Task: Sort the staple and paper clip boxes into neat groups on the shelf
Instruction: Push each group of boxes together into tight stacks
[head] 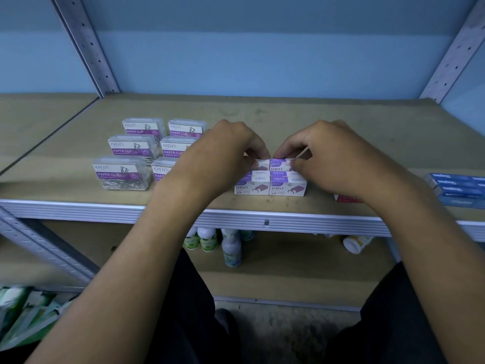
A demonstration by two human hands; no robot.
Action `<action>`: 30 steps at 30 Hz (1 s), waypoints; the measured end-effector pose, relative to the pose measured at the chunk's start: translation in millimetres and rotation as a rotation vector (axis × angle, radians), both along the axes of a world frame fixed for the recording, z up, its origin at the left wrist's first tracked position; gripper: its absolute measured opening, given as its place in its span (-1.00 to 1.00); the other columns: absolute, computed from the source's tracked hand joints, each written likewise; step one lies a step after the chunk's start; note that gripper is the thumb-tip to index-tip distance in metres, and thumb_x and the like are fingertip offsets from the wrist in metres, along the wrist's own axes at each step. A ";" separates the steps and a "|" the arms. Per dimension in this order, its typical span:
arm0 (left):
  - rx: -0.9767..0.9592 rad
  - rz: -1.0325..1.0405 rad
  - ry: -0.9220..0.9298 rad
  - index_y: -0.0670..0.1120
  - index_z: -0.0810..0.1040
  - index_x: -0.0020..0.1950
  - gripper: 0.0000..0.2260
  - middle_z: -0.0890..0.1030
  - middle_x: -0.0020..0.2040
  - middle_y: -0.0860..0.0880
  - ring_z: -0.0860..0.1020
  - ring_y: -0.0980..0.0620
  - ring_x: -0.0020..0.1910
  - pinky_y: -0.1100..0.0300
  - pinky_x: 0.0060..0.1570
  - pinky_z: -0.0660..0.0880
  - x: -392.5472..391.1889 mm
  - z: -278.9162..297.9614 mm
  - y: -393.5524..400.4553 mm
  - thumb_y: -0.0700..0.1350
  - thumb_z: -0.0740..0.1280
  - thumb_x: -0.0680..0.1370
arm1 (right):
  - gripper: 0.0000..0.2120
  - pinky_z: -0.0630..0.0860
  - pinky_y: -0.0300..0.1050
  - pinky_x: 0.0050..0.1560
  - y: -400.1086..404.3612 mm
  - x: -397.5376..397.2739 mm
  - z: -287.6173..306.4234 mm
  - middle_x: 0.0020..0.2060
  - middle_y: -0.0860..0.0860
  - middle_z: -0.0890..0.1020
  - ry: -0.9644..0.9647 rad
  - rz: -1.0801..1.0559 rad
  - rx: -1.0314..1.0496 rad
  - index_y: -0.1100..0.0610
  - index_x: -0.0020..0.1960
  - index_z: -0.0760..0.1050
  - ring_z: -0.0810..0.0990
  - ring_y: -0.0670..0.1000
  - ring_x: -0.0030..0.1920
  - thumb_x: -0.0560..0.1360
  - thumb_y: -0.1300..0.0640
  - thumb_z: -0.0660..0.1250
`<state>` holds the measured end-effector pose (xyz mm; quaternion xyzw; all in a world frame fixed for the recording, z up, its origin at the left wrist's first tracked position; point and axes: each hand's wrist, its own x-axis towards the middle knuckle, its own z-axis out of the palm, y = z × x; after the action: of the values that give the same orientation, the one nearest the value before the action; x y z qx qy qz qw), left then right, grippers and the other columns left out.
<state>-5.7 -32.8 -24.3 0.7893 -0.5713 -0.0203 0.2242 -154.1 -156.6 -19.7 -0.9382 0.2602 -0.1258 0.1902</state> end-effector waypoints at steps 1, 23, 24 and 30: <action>0.010 -0.008 -0.007 0.10 0.71 0.05 -0.78 0.61 -0.13 0.13 0.57 0.12 -0.14 0.17 -0.06 0.54 0.0 0.1 0.1 -0.20 0.39 0.54 | -0.66 0.51 -0.25 -0.13 0.1 0.1 -0.3 -0.04 -0.11 0.68 0.004 0.002 -0.001 -0.14 0.04 0.70 0.60 -0.15 -0.08 0.52 0.26 0.31; 0.105 -0.072 0.041 0.06 0.58 0.32 -0.51 0.64 0.19 0.14 0.58 0.20 0.06 0.25 0.10 0.52 -0.6 7.5 12.7 0.17 0.48 0.42 | -0.70 0.55 -0.23 0.10 2.4 -8.2 10.4 0.02 -0.22 0.68 0.086 0.087 0.070 -0.13 0.23 0.62 0.61 -0.24 0.00 0.49 -0.01 0.44; 0.129 -0.074 0.030 0.07 0.56 0.34 -0.44 0.63 0.20 0.14 0.57 0.20 0.07 0.27 0.10 0.50 -0.7 7.0 13.3 0.18 0.51 0.37 | -0.64 0.57 -0.19 0.13 3.8 -8.8 11.6 0.03 -0.23 0.68 0.108 0.101 0.069 -0.12 0.24 0.62 0.60 -0.26 -0.01 0.45 -0.06 0.50; 0.148 -0.075 -0.003 0.11 0.62 0.25 -0.51 0.66 0.13 0.14 0.56 0.20 0.01 0.25 0.04 0.50 -0.4 3.7 11.4 0.09 0.58 0.33 | -0.49 0.58 -0.13 0.10 7.9 -5.8 7.5 0.05 -0.21 0.68 0.158 0.119 0.037 -0.10 0.22 0.63 0.60 -0.22 -0.01 0.29 -0.07 0.63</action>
<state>-6.1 -21.3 -20.6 0.7817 -0.5978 -0.0698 0.1633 -159.9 -148.7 -12.2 -0.9554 0.2205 -0.0353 0.1934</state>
